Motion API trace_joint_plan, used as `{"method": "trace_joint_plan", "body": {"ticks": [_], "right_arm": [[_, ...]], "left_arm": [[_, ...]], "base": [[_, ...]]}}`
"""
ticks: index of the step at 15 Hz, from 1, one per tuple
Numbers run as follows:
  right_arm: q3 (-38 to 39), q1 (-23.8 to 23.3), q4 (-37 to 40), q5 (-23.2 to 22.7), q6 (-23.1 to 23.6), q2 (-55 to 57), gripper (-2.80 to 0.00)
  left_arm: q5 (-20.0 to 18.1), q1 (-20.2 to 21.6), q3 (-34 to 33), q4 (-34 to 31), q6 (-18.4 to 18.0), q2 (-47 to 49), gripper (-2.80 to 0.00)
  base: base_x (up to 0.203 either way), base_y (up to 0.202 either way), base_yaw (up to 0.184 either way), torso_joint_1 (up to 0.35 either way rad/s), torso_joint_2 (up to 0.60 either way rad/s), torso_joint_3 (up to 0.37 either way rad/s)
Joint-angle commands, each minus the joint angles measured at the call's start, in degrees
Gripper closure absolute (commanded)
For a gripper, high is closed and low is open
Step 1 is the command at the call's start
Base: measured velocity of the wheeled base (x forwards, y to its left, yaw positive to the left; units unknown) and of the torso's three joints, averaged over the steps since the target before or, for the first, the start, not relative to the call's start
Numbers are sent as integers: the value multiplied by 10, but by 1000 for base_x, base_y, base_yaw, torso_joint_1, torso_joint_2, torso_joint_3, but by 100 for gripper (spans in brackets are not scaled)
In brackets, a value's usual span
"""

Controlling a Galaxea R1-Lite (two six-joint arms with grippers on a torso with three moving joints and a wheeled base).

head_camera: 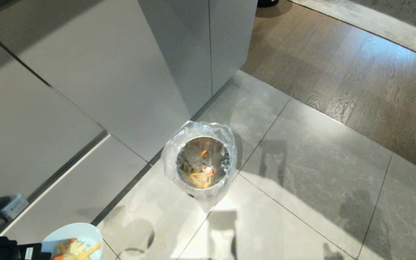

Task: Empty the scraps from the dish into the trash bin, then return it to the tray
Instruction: Move the bowl over the trash can

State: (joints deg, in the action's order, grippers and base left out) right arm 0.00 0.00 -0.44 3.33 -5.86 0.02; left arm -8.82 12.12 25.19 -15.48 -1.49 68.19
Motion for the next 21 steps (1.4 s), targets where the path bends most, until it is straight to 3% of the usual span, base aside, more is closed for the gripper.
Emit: {"method": "trace_joint_plan", "body": {"ticks": [1,10,15,18,21], "right_arm": [[0,0,0,0,0,1,0],[0,0,0,0,0,1,0],[0,0,0,0,0,0,0],[0,0,0,0,0,1,0],[0,0,0,0,0,0,0]], "left_arm": [[-1,-4,4,-2,0,-9,0],[-1,-87,63,-1,6,-21,0],[2,-168,82,3,5,-20,0],[9,-199,78,95,1,7,0],[13,-234,104,116,1,45,0]], "base": [[0,0,0,3,4,-64],[0,0,0,0,0,-4],[0,0,0,0,0,0],[0,0,0,0,0,0],[0,0,0,0,0,0]]}}
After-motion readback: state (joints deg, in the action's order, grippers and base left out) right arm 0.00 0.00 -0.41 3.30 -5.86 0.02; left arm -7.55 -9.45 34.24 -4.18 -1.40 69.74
